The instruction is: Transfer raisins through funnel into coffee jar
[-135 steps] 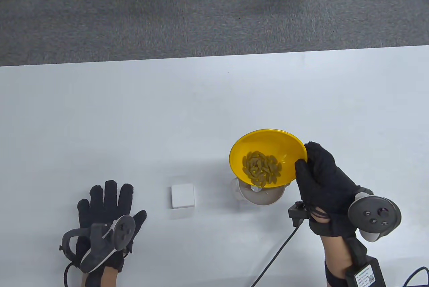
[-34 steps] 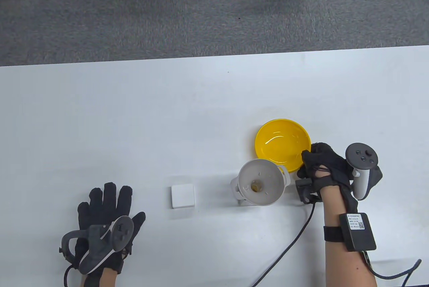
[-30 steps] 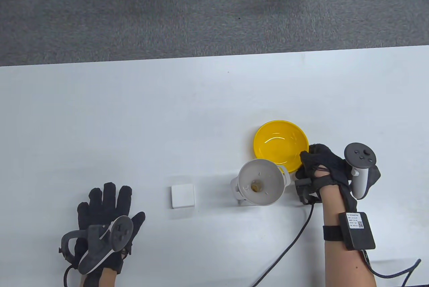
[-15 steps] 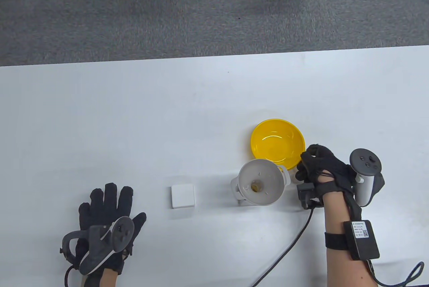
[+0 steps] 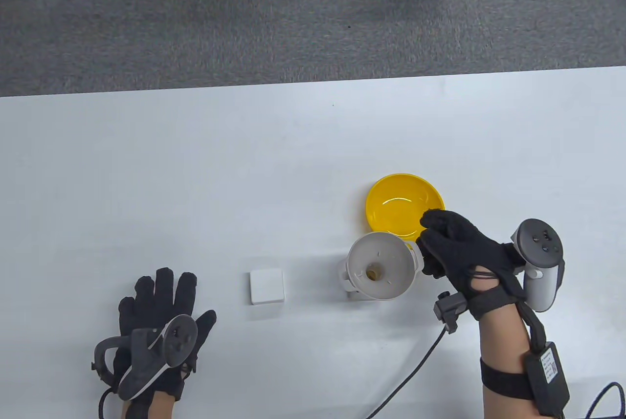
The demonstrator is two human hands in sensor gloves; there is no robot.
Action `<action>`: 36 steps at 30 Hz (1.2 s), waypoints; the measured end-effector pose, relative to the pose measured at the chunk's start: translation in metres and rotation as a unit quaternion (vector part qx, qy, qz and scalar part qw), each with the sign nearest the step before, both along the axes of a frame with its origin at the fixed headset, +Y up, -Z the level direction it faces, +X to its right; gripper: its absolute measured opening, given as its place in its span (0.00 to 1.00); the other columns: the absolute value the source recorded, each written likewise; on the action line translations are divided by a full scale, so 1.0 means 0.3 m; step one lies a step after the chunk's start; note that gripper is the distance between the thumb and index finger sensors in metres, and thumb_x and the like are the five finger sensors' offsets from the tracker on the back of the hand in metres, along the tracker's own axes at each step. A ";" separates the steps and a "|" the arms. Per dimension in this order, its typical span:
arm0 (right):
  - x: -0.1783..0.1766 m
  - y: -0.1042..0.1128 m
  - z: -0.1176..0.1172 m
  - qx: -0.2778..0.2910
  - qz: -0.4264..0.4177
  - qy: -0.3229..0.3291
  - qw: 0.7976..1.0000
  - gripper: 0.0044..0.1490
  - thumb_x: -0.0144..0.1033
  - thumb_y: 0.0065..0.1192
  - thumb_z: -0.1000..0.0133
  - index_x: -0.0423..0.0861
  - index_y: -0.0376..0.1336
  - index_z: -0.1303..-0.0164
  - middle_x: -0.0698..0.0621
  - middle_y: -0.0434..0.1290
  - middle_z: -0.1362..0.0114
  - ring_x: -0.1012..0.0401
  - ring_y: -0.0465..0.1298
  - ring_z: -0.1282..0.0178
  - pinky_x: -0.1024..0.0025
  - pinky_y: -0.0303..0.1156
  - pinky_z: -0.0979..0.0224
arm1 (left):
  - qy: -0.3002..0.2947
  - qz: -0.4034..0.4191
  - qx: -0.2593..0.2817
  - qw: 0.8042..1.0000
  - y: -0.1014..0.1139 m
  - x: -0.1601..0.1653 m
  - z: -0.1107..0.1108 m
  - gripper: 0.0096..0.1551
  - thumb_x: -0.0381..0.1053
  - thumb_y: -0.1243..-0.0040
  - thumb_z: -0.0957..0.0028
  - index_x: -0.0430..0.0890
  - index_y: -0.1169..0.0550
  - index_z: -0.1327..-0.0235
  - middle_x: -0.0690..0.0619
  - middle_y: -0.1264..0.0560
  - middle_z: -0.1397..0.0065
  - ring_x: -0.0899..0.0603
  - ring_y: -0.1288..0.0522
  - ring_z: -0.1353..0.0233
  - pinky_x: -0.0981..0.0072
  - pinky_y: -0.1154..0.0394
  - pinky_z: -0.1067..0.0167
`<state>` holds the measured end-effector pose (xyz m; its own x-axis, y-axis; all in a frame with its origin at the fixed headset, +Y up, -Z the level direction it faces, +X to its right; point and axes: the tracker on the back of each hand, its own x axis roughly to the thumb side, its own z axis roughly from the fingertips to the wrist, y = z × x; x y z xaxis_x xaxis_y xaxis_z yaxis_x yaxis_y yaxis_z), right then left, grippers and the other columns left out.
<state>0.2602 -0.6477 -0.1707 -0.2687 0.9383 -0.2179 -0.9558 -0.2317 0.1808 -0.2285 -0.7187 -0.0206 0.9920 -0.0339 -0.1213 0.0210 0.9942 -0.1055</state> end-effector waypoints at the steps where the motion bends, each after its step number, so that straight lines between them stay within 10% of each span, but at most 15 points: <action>1: -0.007 0.000 0.002 -0.002 -0.006 0.004 1.000 0.38 0.45 0.78 0.50 0.41 0.67 0.33 0.41 0.84 0.49 0.53 0.86 0.65 0.56 0.83 0.61 | 0.001 -0.001 0.001 1.000 0.001 -0.001 0.001 0.49 0.81 0.52 0.55 0.64 0.41 0.19 0.51 0.41 0.10 0.31 0.41 0.15 0.30 0.39 0.25; 19: -0.067 -0.001 0.014 0.002 0.012 0.062 0.998 0.49 0.52 0.82 0.54 0.43 0.62 0.28 0.41 0.80 0.44 0.53 0.84 0.60 0.55 0.81 0.57 | 0.006 0.010 -0.004 1.000 0.005 -0.015 0.001 0.49 0.81 0.52 0.55 0.64 0.41 0.19 0.51 0.41 0.10 0.31 0.41 0.15 0.30 0.39 0.25; 36: -0.093 0.054 0.019 0.038 -0.031 0.054 0.997 0.30 0.42 0.82 0.52 0.43 0.74 0.41 0.42 0.83 0.54 0.58 0.85 0.70 0.59 0.84 0.64 | 0.006 0.018 -0.004 1.000 0.006 -0.019 0.000 0.49 0.82 0.52 0.55 0.63 0.41 0.19 0.51 0.41 0.10 0.31 0.40 0.15 0.30 0.39 0.25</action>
